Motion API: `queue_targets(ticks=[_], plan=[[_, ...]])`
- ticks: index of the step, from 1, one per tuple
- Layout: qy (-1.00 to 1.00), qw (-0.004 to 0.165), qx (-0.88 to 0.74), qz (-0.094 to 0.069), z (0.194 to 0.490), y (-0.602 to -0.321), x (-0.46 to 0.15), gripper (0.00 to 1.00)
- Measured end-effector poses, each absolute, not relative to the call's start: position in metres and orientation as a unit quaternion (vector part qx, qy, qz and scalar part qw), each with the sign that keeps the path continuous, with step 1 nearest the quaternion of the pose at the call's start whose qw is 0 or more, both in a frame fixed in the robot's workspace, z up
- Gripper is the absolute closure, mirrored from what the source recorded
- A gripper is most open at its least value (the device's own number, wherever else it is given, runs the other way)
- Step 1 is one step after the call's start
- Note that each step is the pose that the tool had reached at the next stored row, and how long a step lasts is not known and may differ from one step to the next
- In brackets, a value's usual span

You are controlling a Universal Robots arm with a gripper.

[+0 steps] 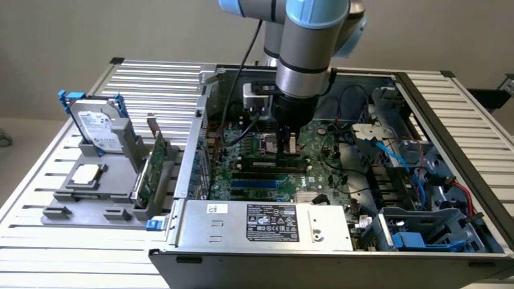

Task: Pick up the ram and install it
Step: 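Insert the ram into the slot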

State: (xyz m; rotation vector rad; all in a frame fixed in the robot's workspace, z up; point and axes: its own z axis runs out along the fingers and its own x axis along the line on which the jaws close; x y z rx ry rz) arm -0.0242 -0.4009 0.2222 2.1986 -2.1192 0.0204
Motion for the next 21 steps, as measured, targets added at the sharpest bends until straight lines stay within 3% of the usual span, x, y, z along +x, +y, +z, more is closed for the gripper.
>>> queue_targets(ticks=[6,7,10,14,16,17,21], plan=[[-0.693,0.044,0.719,0.007,0.22,-0.401,-0.024,0.86],[-0.693,0.044,0.719,0.007,0.22,-0.401,-0.024,0.79],[-0.694,0.044,0.719,0.007,0.22,-0.401,-0.024,0.73],[-0.693,0.046,0.719,0.005,0.22,-0.401,-0.024,0.49],[-0.693,0.047,0.719,0.003,0.222,-0.401,-0.024,0.49],[-0.693,0.048,0.719,0.002,0.224,-0.401,-0.024,0.43],[-0.693,0.05,0.719,0.0,0.232,-0.401,-0.025,0.43]])
